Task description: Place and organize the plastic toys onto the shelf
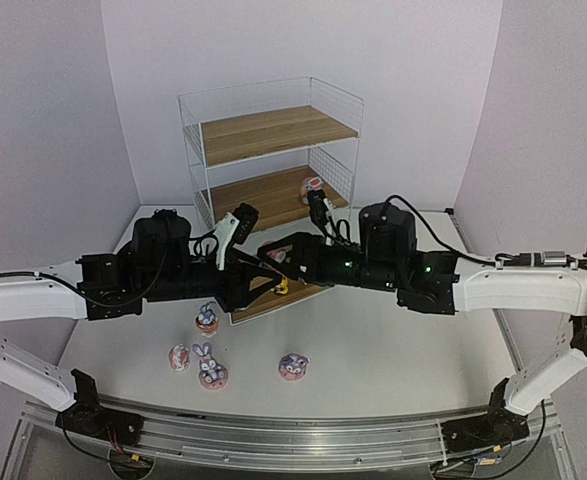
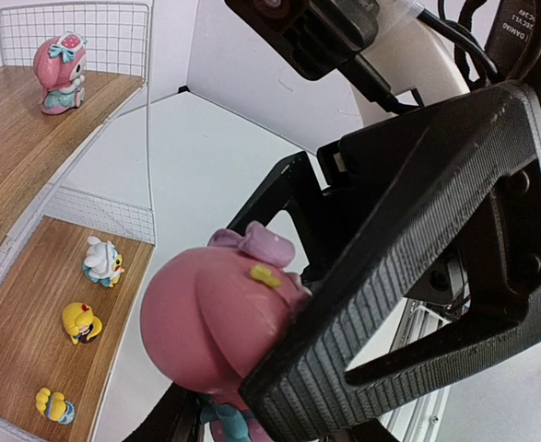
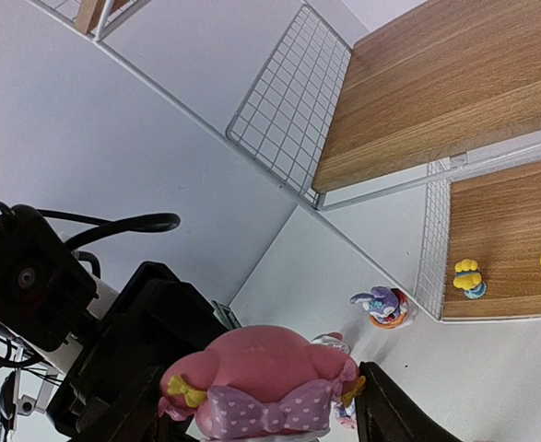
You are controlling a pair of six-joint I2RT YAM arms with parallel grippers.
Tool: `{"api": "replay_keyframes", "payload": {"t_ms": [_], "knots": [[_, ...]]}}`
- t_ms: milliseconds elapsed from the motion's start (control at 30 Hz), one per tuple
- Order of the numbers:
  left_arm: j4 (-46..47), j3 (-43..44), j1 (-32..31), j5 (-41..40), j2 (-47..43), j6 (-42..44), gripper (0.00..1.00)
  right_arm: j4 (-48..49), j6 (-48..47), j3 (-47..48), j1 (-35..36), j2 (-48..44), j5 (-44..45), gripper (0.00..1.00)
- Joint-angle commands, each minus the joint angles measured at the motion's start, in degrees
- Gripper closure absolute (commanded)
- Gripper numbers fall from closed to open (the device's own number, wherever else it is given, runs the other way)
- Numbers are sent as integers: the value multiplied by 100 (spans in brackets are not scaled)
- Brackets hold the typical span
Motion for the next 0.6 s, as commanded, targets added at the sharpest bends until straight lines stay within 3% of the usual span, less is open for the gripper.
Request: {"api": "replay_keyframes", "payload": {"t_ms": [0,267,333,500,567], "knots": [[-107,368,-55,-181,50,205,100,126,171,315,52,65,259,37],[-248,402,-73,-179,58,226,100,120,48,333,56,110,236,78],[-321,447,-74,-181,51,220,95,112,-35,317,58,92,215,82],[-382,440,-75,-144,-92,208,41,105,-305,246,56,-28,203,87],[-391,391,-73,-119,-195,204,28,99,-434,214,58,-96,280,87]]}}
